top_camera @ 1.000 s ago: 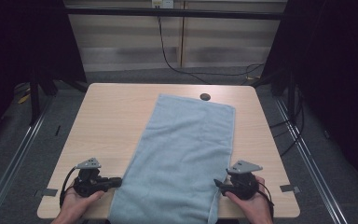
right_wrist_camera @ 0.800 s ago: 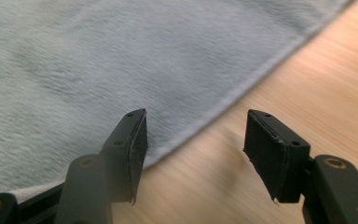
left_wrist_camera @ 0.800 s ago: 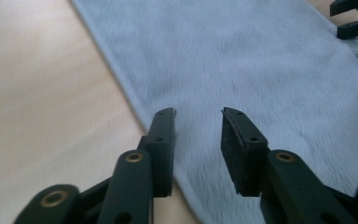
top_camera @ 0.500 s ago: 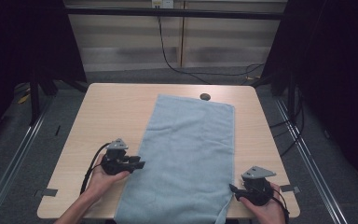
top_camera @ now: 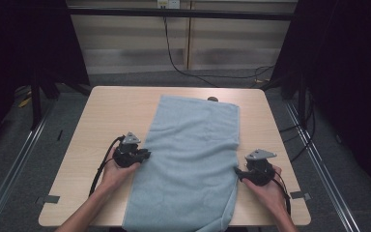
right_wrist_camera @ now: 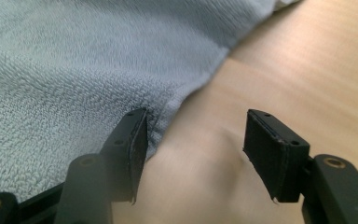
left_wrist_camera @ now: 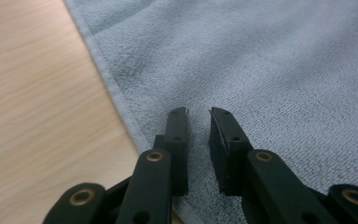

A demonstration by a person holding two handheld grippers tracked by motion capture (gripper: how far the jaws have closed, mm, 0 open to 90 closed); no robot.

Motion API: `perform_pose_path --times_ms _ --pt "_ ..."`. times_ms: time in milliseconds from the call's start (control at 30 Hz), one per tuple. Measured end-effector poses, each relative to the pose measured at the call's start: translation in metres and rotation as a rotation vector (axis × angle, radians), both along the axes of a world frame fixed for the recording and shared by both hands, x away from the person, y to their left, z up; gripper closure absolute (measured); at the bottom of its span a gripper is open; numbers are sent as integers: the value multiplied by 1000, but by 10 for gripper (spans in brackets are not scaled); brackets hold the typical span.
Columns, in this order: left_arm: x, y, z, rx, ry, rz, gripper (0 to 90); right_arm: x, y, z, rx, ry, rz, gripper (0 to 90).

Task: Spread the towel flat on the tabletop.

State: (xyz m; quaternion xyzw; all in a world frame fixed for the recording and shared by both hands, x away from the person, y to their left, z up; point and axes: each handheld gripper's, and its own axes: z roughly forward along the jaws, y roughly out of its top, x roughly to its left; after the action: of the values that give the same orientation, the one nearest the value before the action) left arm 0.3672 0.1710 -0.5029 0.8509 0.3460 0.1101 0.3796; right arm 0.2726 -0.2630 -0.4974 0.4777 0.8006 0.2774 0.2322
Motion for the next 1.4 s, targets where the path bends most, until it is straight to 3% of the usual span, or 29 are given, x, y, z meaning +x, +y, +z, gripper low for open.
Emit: perform_pose_path --times_ms 133,233,433,467,500,533,567,633,667,700,733,767,833,867,900,967,1000,1033,1067,1100,1133,1167,1200,1233,1267,1300,1333,1367,1400 --pt "5 12 0 -4 3 79 786 26 4 -1 8 -5 -6 394" --pt "3 17 0 1 -7 84 786 39 8 -3 6 -17 -4 389" --pt "-10 39 -1 -49 21 99 785 41 19 -3 -18 -39 13 408" --pt "-20 45 -1 -50 26 95 785 31 26 -2 -59 -53 43 408" --pt "-20 45 -1 -50 26 95 783 25 29 -1 -70 -50 54 409" --pt "-26 46 -1 -57 27 85 783 25 29 -1 -70 -50 54 409" --pt "-38 50 -1 -65 37 54 774 12 30 1 -77 -43 73 409" --pt "-44 51 -1 -80 46 38 748 4 30 1 -78 -40 77 409" --pt "-50 51 -1 -75 41 25 728 -5 29 1 -71 -42 82 410" --pt "-60 49 0 -61 39 6 701 -23 26 0 -29 -40 85 410" --pt "-60 49 0 -61 39 6 678 -23 26 0 -29 -40 85 410" --pt "-69 45 1 -63 46 -19 656 -43 23 2 -25 -23 91 410" --pt "-76 40 2 -59 51 -47 642 -60 22 3 -21 -12 98 417" --pt "-76 40 2 -59 51 -47 642 -60 22 3 -21 -12 98 417" --pt "-81 37 5 -42 77 -86 648 -72 21 4 -21 0 116 428" --pt "-80 37 7 -38 93 -105 687 -75 20 5 5 18 121 429" --pt "-80 38 9 -68 88 -96 687 -75 19 7 41 18 124 414" --pt "-73 42 18 -101 63 -83 668 -69 17 15 126 -22 124 408" --pt "-73 42 18 -101 63 -83 648 -69 17 15 126 -22 124 408" --pt "-58 44 24 -132 64 -41 639 -54 17 25 190 -50 127 405" --pt "-49 43 25 -135 65 -18 635 -44 19 28 190 -60 132 409" --pt "-49 43 25 -135 65 -18 630 -44 19 28 190 -60 132 409" --pt "-40 40 26 -123 46 -3 630 -19 27 30 188 -66 140 424" --pt "-31 37 26 -113 25 -2 628 -5 34 29 187 -63 152 434" --pt "-13 30 21 -125 37 18 624 8 41 27 182 -58 159 439" --pt "-13 30 21 -125 37 18 620 8 41 27 182 -58 159 439" --pt "-6 26 19 -111 41 27 620 21 49 24 172 -50 168 442" --pt "6 20 15 -79 33 45 617 44 63 16 151 -31 176 443" --pt "11 19 12 -70 33 55 610 54 68 12 151 -25 180 443"
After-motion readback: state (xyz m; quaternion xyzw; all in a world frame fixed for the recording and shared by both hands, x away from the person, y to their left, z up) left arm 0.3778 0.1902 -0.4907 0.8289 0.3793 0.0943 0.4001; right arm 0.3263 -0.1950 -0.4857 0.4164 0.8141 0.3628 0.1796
